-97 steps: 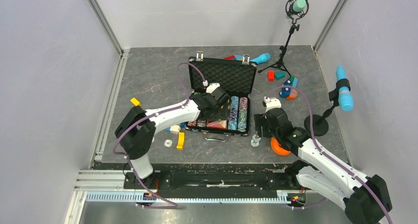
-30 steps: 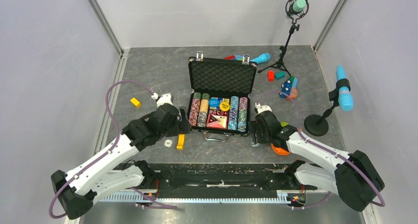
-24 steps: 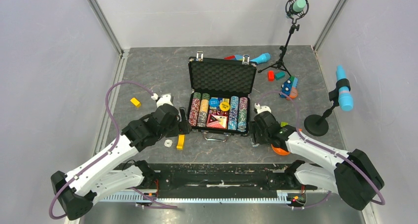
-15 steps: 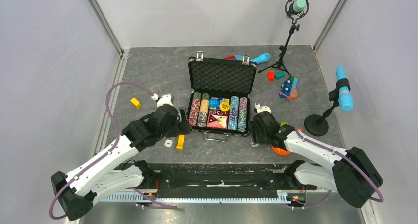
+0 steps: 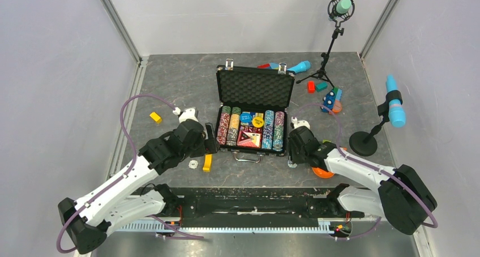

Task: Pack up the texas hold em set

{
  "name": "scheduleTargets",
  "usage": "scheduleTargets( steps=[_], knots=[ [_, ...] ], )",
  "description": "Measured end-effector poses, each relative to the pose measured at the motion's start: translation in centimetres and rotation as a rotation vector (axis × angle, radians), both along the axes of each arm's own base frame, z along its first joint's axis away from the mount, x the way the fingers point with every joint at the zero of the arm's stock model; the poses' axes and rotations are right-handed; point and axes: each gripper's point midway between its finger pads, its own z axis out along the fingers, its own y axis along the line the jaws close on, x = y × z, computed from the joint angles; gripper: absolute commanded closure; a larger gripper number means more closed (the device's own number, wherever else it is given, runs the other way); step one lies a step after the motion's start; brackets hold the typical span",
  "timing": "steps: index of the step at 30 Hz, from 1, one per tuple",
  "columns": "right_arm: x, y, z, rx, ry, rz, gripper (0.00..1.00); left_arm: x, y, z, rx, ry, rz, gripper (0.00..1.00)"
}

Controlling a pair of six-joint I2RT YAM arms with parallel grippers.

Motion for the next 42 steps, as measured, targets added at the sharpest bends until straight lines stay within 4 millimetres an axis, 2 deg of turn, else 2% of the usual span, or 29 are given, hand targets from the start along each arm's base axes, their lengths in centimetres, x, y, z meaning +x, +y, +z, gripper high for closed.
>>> scheduleTargets(
  steps=[9, 15, 25, 32, 42],
  knots=[
    [0.1, 0.0, 0.3, 0.002, -0.014, 0.002, 0.62, 0.1, -0.6, 0.1, -0.025, 0.003, -0.014, 0.02],
    [0.6, -0.2, 2.0, 0.011, -0.074, 0.007, 0.62, 0.0, -1.3, -0.1, -0.040, 0.020, -0.035, 0.03],
    [1.7, 0.6, 5.6, 0.045, -0.180, 0.082, 0.62, 0.1, -5.0, 1.4, -0.192, 0.021, -0.125, 0.03],
    [1.3, 3.5, 7.9, 0.159, -0.235, 0.244, 0.62, 0.6, -8.7, 2.7, -0.358, 0.039, -0.173, 0.08],
    [-0.6, 8.8, 11.4, 0.290, -0.313, 0.500, 0.62, 1.1, -12.6, 1.6, -0.495, 0.104, -0.199, 0.14]
  ],
)
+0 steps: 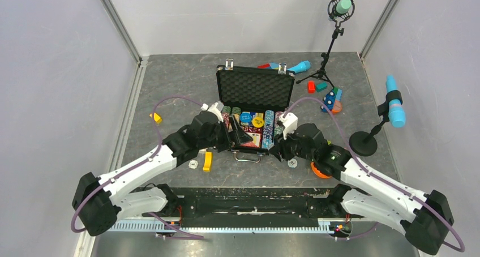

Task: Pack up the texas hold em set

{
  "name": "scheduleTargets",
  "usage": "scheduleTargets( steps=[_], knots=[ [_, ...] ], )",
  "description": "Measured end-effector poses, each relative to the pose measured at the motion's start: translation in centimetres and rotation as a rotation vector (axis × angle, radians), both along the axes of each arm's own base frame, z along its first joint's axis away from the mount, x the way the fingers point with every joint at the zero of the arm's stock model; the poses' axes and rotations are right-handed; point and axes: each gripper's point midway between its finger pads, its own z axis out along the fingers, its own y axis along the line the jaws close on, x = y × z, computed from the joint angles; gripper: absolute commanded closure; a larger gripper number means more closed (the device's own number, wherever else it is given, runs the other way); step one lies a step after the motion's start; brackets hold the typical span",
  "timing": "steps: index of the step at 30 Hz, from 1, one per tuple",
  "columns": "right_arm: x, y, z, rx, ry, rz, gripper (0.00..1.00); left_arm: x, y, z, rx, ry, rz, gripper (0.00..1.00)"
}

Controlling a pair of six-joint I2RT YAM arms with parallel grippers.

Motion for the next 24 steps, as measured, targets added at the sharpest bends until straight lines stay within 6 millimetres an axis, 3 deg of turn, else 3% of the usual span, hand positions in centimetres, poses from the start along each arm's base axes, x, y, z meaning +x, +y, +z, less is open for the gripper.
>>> scheduleTargets(
  steps=[12, 24],
  knots=[
    [-3.4, 4.4, 2.7, 0.088, -0.096, 0.256, 0.61, -1.1, -3.4, 0.4, -0.083, 0.013, -0.069, 0.24],
    [-3.4, 5.2, 4.3, 0.137, -0.147, 0.276, 0.61, -2.4, -5.0, 0.5, -0.109, 0.017, -0.132, 0.36]
  ],
)
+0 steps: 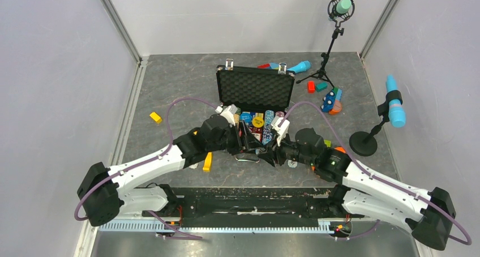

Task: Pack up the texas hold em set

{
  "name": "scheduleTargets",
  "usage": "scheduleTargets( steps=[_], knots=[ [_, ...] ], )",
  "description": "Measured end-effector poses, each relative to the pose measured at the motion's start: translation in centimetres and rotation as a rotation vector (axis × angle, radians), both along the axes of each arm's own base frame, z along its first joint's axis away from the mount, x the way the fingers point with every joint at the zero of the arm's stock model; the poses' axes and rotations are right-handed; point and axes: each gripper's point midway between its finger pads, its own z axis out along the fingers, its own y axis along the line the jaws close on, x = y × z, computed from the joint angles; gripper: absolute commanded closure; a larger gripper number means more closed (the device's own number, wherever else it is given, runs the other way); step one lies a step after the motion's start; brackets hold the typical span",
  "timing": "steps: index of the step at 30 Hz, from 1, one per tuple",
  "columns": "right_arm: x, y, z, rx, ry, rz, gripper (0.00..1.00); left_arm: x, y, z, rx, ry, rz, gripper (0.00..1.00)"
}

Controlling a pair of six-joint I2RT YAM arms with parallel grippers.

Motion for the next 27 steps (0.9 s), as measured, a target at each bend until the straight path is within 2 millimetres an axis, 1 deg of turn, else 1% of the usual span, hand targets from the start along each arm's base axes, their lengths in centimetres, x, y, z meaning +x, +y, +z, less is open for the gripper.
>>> scheduleTargets(
  steps=[12, 19, 27],
  knots=[
    [0.22, 0.17, 0.84, 0.030, -0.018, -0.007, 0.60, -0.15, -0.15, 0.15, -0.007, -0.001, -0.009, 0.55],
    [0.24, 0.17, 0.85, 0.030, -0.018, -0.009, 0.60, -0.35, -0.26, 0.15, -0.007, 0.000, -0.015, 0.73],
    [0.32, 0.26, 0.71, 0.027, -0.016, -0.009, 0.60, -0.44, -0.42, 0.31, -0.014, -0.005, -0.019, 0.86]
  ],
)
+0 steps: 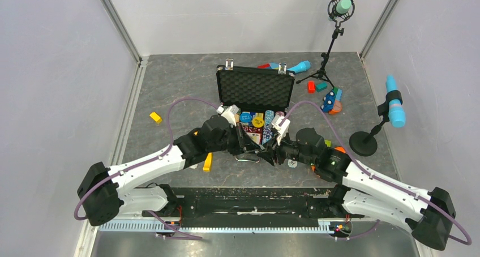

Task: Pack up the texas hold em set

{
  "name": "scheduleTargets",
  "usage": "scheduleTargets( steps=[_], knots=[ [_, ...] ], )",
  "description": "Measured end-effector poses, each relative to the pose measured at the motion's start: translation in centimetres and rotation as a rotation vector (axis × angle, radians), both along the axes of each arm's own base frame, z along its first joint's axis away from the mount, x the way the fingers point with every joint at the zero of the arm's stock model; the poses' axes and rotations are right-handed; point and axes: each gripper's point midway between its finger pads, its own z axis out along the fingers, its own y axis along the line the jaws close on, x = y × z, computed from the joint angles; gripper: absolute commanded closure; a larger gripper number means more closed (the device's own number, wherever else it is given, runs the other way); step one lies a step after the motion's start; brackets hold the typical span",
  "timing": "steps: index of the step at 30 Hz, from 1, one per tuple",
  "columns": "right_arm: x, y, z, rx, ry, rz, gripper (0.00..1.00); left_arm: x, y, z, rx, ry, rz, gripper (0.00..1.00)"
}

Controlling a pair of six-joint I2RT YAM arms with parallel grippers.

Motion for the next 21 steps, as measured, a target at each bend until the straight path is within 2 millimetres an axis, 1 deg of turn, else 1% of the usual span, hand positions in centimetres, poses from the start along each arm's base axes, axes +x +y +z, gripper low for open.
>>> scheduleTargets(
  steps=[2, 6, 8, 9, 12, 14, 16, 18, 21],
  knots=[
    [0.0, 0.0, 0.0, -0.001, 0.000, 0.000, 0.60, 0.0, 0.0, 0.1, -0.002, -0.002, 0.000, 0.89],
    [0.1, 0.0, -0.1, -0.003, 0.002, -0.001, 0.60, 0.0, -0.1, 0.1, -0.004, -0.003, 0.000, 0.97],
    [0.1, 0.1, -0.1, -0.003, 0.002, -0.001, 0.58, 0.0, -0.1, 0.1, -0.004, -0.003, -0.001, 0.98],
    [0.1, 0.1, -0.1, -0.003, 0.002, 0.000, 0.55, 0.0, -0.1, 0.1, -0.005, -0.003, -0.001, 0.98],
    [0.0, 0.1, -0.1, -0.002, 0.002, 0.000, 0.42, 0.0, -0.1, 0.1, -0.006, -0.004, -0.002, 0.98],
    [0.0, 0.1, -0.1, 0.001, 0.007, -0.002, 0.35, -0.1, -0.1, 0.1, -0.005, -0.004, -0.003, 0.98],
    [0.0, 0.0, 0.1, 0.010, 0.008, -0.008, 0.31, -0.1, -0.2, 0.1, -0.005, -0.004, -0.006, 0.98],
    [0.0, -0.1, 0.8, 0.035, -0.001, -0.020, 0.28, -0.1, -0.2, 0.2, -0.006, -0.009, -0.007, 0.98],
    [0.2, -0.7, 2.5, 0.094, -0.025, -0.058, 0.27, -0.2, 0.0, 0.9, -0.016, -0.043, -0.018, 0.98]
  ],
)
